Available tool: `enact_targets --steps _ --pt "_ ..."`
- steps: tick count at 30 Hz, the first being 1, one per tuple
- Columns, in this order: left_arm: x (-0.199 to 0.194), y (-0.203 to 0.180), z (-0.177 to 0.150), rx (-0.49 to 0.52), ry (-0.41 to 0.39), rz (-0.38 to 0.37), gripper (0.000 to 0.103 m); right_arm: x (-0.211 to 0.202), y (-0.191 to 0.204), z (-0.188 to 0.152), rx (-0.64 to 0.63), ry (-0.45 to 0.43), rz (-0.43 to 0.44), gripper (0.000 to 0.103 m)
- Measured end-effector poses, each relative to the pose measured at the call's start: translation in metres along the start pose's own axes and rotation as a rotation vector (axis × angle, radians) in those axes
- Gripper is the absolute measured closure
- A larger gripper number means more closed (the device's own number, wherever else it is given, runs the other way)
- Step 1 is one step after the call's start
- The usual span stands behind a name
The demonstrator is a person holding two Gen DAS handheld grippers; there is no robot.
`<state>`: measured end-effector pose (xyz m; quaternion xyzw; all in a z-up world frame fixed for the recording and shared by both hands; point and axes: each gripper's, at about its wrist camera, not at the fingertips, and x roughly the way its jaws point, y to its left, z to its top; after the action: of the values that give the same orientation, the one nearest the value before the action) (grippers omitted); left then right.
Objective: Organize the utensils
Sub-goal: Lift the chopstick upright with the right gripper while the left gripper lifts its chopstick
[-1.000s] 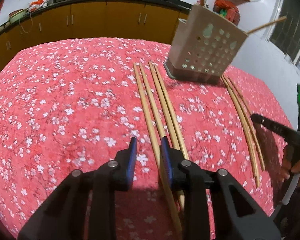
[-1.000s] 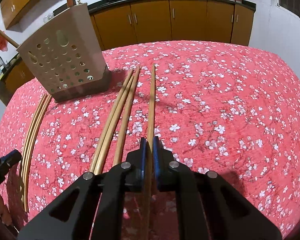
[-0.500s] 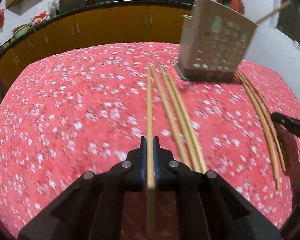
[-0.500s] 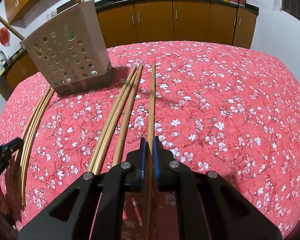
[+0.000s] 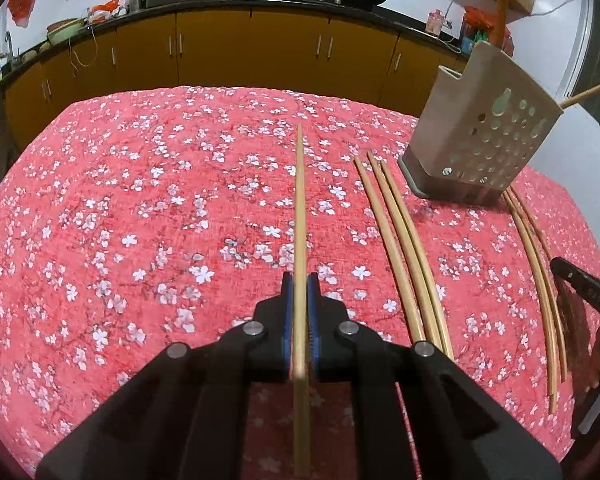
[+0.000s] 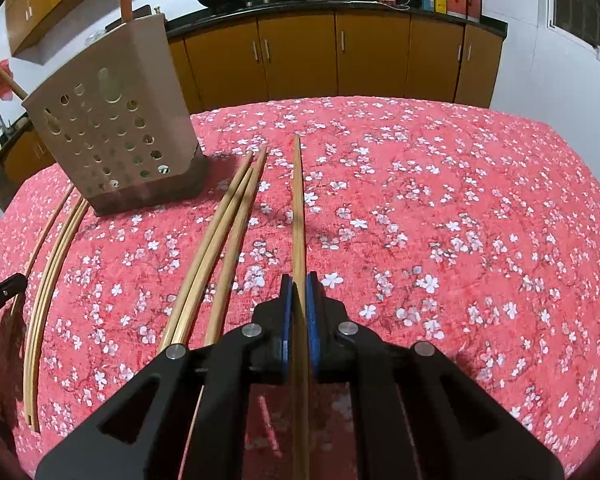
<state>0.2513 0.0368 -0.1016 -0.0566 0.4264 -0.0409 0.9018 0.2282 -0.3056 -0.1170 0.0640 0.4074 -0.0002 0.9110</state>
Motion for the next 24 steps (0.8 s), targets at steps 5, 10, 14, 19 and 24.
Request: enact_targets --steps 5,10,14,19,24 --pt "-0.002 0.007 -0.002 -0.025 -0.003 -0.016 0.093 -0.001 -0.001 -0.001 0.002 -0.001 0.002 0.095" --pt "-0.003 0.012 -0.004 -0.029 -0.004 -0.018 0.093 -0.001 -0.002 -0.001 0.007 -0.001 0.008 0.095" --pt "-0.005 0.008 -0.005 -0.019 -0.003 -0.009 0.093 -0.005 -0.002 -0.005 0.001 -0.002 -0.004 0.095" --pt "-0.015 0.002 -0.014 0.011 -0.001 0.019 0.093 -0.012 -0.002 -0.013 -0.009 -0.001 0.002 0.095" --pt "-0.020 -0.002 -0.018 0.031 0.000 0.048 0.093 -0.013 0.000 -0.013 -0.014 -0.001 -0.006 0.095"
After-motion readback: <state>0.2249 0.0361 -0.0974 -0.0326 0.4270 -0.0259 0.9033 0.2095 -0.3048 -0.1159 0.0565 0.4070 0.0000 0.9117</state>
